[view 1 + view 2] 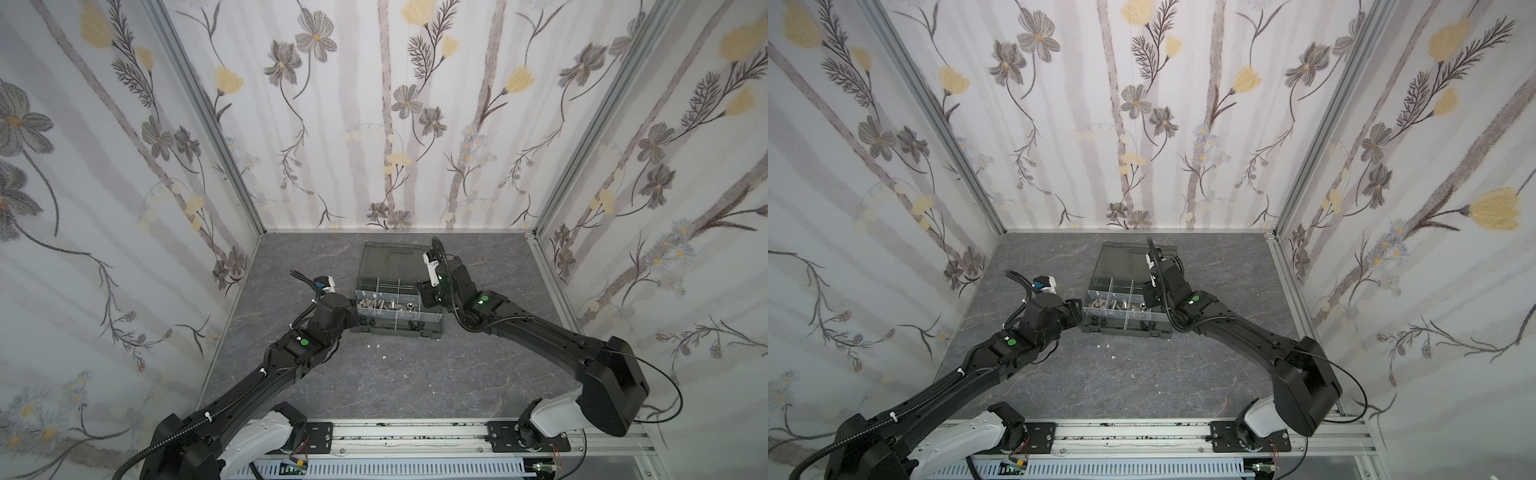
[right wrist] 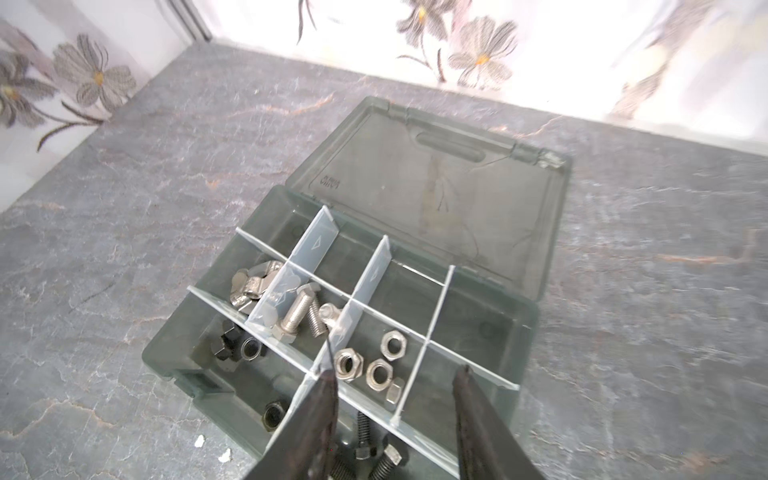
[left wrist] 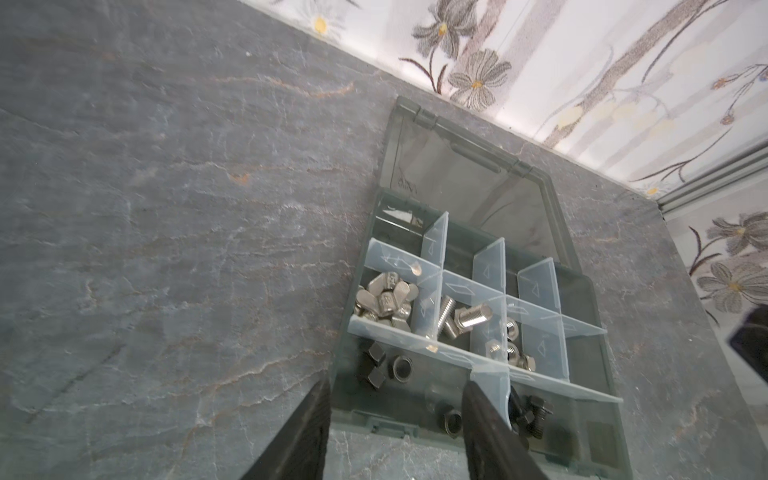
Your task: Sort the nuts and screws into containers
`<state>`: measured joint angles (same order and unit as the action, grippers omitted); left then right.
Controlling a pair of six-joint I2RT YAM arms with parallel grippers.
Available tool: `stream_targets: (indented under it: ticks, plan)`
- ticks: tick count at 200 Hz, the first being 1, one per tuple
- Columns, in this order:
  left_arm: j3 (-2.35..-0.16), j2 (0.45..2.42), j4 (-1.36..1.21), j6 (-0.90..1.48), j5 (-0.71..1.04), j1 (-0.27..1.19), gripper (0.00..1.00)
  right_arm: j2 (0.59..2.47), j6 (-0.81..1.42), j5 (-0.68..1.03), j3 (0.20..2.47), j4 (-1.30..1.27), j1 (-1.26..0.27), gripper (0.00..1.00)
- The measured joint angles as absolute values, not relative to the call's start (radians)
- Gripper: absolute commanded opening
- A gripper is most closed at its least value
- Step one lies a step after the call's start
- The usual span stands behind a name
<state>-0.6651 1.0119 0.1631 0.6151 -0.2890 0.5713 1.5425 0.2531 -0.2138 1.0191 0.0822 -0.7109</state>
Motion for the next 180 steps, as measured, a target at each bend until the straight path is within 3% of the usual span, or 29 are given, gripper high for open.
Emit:
stream_targets:
  ticks: [29, 50, 63, 73, 105, 135, 180]
  plan:
    - [-0.699, 1.028, 0.138, 0.546, -0.314, 0.508, 0.64, 1.303, 0.253, -0.296, 0.853, -0.072, -0.661, 0.65]
    - [-0.719, 1.044, 0.092, 0.494, -0.324, 0.45, 0.8, 1.147, 0.264, -0.374, 0.728, -0.196, -0.593, 0.84]
    - [-0.717, 1.055, 0.042, 0.46, -0.34, 0.405, 0.99, 1.096, 0.277, -0.421, 0.673, -0.238, -0.538, 0.94]
    - [-0.689, 1.065, -0.032, 0.448, -0.355, 0.368, 1.0, 1.082, 0.294, -0.461, 0.639, -0.248, -0.486, 0.99]
    - [-0.5, 1.077, -0.274, 0.376, -0.369, 0.266, 1.0, 1.068, 0.28, -0.55, 0.456, -0.34, -0.392, 1.0]
    - [-0.329, 1.087, -0.593, 0.263, -0.372, 0.206, 1.0, 1.047, 0.147, -0.588, 0.177, -0.661, -0.329, 1.0]
    - [-0.311, 1.388, -0.809, 0.144, -0.361, 0.155, 1.0, 1.282, 0.089, -0.513, 0.186, -0.912, -0.186, 1.0]
